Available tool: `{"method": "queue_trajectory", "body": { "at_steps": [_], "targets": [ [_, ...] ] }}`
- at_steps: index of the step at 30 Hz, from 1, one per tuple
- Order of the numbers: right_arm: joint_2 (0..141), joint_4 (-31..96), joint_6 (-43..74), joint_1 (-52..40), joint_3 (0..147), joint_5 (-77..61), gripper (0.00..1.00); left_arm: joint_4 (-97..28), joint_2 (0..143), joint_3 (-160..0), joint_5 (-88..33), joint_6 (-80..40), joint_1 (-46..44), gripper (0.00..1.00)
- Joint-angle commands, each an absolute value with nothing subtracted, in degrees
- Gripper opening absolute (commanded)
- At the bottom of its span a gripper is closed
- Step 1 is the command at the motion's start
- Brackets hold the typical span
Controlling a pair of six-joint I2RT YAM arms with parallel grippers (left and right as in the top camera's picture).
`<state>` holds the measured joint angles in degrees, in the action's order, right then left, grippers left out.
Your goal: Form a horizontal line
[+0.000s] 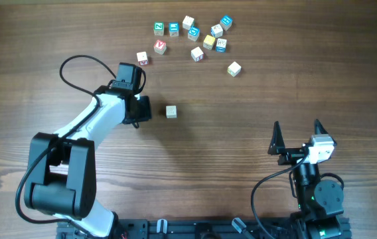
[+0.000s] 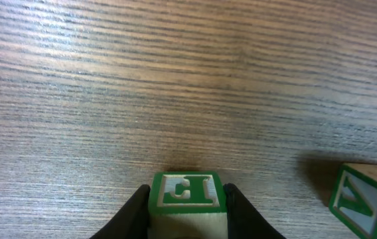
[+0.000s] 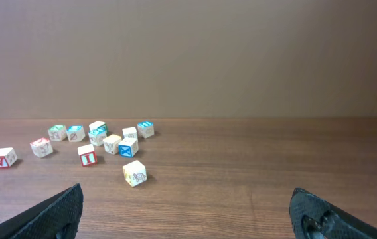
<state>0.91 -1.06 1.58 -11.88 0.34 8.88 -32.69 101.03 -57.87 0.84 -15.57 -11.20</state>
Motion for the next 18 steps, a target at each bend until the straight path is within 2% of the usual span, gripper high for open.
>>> {"method": "queue_trajectory", "body": {
  "at_steps": [1, 4, 6, 18],
  "targets": [
    [0.64, -1.23, 1.08, -11.6, 0.32, 9.43, 1.0, -32.25, 100.18, -56.86, 1.58, -15.44, -11.14, 0.29],
    [0.64, -1.23, 1.08, -11.6, 0.32, 9.43, 1.0, -32.23, 100.2, -56.86, 1.58, -15.44, -11.14, 0.41],
    [0.64, -1.23, 1.08, -11.6, 0.32, 9.43, 1.0, -32.21, 100.2, -56.86, 1.58, -15.44, -11.14, 0.45],
    [0.64, -1.23, 1.08, -11.6, 0.3, 9.43, 1.0, -31.7, 100.16, -56.99, 1.61, -15.42, -11.14, 0.41]
  ]
}}
